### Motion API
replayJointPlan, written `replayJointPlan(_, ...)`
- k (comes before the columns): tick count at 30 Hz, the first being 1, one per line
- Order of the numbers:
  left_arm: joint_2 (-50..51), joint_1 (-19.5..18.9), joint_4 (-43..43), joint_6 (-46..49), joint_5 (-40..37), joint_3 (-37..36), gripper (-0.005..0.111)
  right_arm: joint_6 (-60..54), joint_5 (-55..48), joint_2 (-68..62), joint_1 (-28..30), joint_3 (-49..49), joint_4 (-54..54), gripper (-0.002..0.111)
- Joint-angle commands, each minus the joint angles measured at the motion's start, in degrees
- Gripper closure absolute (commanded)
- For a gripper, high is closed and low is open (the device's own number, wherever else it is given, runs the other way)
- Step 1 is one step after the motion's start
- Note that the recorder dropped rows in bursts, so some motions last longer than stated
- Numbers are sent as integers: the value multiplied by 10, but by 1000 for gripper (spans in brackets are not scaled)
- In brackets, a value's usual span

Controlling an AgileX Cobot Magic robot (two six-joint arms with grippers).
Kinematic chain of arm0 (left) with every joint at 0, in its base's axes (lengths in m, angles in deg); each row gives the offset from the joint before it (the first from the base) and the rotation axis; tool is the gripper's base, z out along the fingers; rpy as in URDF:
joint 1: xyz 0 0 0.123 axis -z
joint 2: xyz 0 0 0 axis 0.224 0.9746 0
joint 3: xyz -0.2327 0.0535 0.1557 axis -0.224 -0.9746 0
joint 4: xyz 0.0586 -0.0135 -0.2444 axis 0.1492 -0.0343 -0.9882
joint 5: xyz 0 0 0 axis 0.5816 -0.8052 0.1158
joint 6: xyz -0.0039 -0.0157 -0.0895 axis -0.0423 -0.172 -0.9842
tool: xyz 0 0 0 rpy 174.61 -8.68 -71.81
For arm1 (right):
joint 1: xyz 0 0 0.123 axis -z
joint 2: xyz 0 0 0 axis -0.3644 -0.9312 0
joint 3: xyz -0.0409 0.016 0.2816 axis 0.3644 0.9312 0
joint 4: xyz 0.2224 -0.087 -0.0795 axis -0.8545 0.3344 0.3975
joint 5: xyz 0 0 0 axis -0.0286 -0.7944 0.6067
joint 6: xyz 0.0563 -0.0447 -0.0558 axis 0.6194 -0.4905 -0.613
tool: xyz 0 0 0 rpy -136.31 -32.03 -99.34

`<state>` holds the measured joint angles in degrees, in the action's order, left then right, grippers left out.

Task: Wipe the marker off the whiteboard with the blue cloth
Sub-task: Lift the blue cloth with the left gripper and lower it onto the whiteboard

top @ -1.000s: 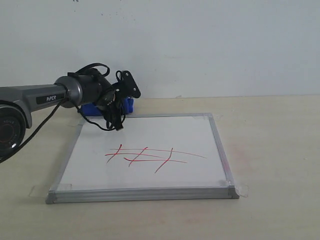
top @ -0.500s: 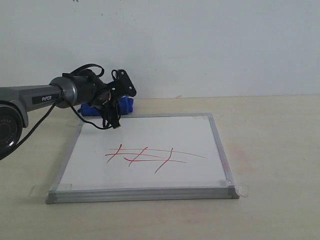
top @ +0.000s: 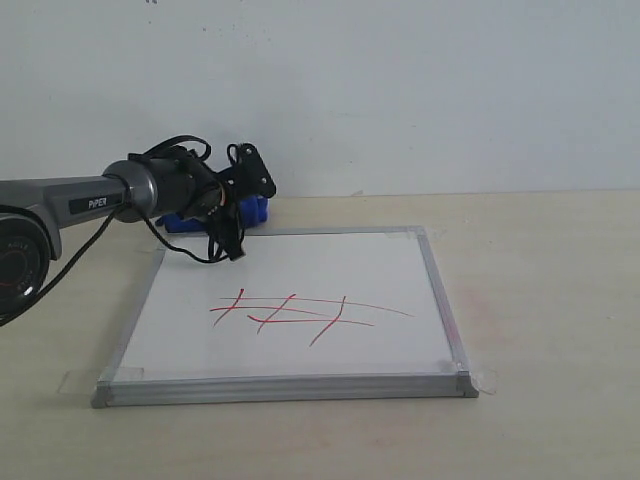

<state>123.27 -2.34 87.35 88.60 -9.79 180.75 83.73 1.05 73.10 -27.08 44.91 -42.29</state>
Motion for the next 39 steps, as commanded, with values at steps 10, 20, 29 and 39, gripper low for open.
replayJointPlan(10,-18,-1,36,-60,-57,15,103,-2,3,3,-2,0,0,107)
replayJointPlan(20,-67,1,27,-90,-99,20,103,-2,3,3,-2,0,0,107)
replayJointPlan(29,-173,-1,-159,-68,-278,24,103,-2,3,3,-2,0,0,107)
replayJointPlan(39,-239,-2,-291,-68,-421,-3,103,-2,3,3,-2,0,0,107)
